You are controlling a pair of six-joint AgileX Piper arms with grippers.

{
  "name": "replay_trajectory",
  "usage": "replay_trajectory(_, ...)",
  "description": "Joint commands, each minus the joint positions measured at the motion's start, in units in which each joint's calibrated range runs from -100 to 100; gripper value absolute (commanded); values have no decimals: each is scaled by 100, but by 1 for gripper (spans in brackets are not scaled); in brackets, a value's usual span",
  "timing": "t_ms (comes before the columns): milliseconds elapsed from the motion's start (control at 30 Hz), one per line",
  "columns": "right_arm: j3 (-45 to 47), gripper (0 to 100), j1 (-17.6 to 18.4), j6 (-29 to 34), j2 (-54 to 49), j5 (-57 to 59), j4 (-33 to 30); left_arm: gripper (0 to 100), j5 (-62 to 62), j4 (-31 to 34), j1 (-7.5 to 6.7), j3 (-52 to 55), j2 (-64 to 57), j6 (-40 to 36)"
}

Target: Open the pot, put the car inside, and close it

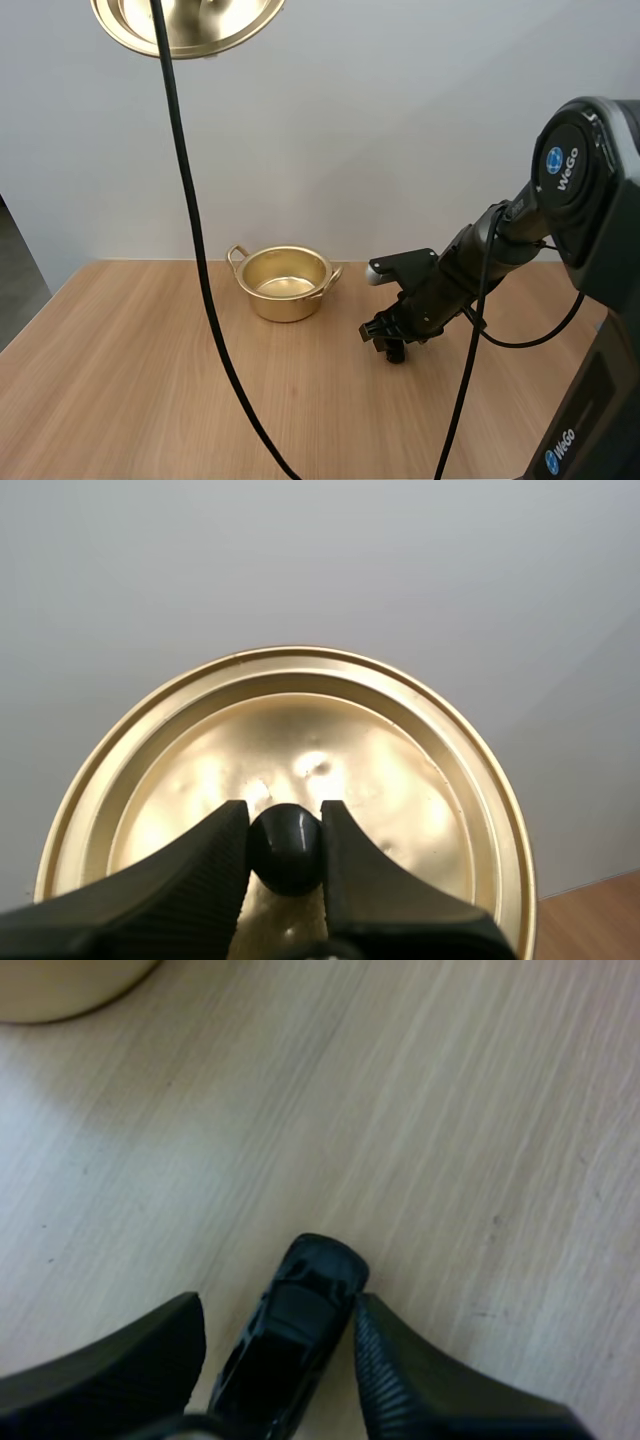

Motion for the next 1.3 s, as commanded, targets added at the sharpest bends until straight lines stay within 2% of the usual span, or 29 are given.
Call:
replay_trajectory(0, -7, 56, 2, -3, 114, -140, -11, 0, -1, -3, 0, 4, 2, 9)
replay_trajectory(33, -22, 39, 2, -3, 139, -180, -49, 0, -1, -3, 0, 4, 2, 9)
replay_trajectory(67, -22, 15, 2, -3, 152, -249, -109, 0, -1, -3, 0, 4, 2, 9)
replay_trajectory(100, -37, 0, 2, -3, 152, -318, -134, 0, -1, -3, 0, 4, 2, 9)
replay_trajectory(200, -253, 0, 2, -12, 14, -442, -134, 0, -1, -3, 0, 4, 2, 9)
replay_trajectory(267, -499, 0, 2, -31, -240, -467, 89, 0, 16, -3, 0, 4, 2, 9)
replay_trajectory(333, -773, 0, 2, -328, -519, -488, 729, 0, 42, -3, 3, 4, 2, 9)
replay_trajectory(467, -1375, 0, 103, -1562, -945, -468, 2612, 0, 101, -143, 122, 4, 2, 9)
replay_trajectory(533, -1670, 0, 251, -2125, -976, -319, 3315, 0, 191, -254, 129, 4, 2, 9)
replay_trajectory(667, -2121, 0, 662, -2718, -832, -162, 4096, 0, 370, -693, 129, -3, -110, 218)
replay_trajectory(867, -2586, 0, 1185, -2886, -149, -162, 4129, 0, 339, -1041, 129, -3, -365, 414)
replay_trajectory(1100, -2618, 0, 1297, -3162, 749, -142, 4129, 0, 330, -903, 137, -21, -527, 668)
replay_trajectory(1200, -2618, 0, 1297, -3408, 1102, -142, 4131, 0, 330, -975, 225, -21, -527, 668)
replay_trajectory(1233, -2618, 11, 1297, -3432, 1194, -142, 4119, 0, 330, -987, 246, -21, -527, 668)
replay_trajectory(1267, -2618, 29, 1297, -3432, 1298, -142, 4114, 0, 349, -1047, 270, -21, -527, 657)
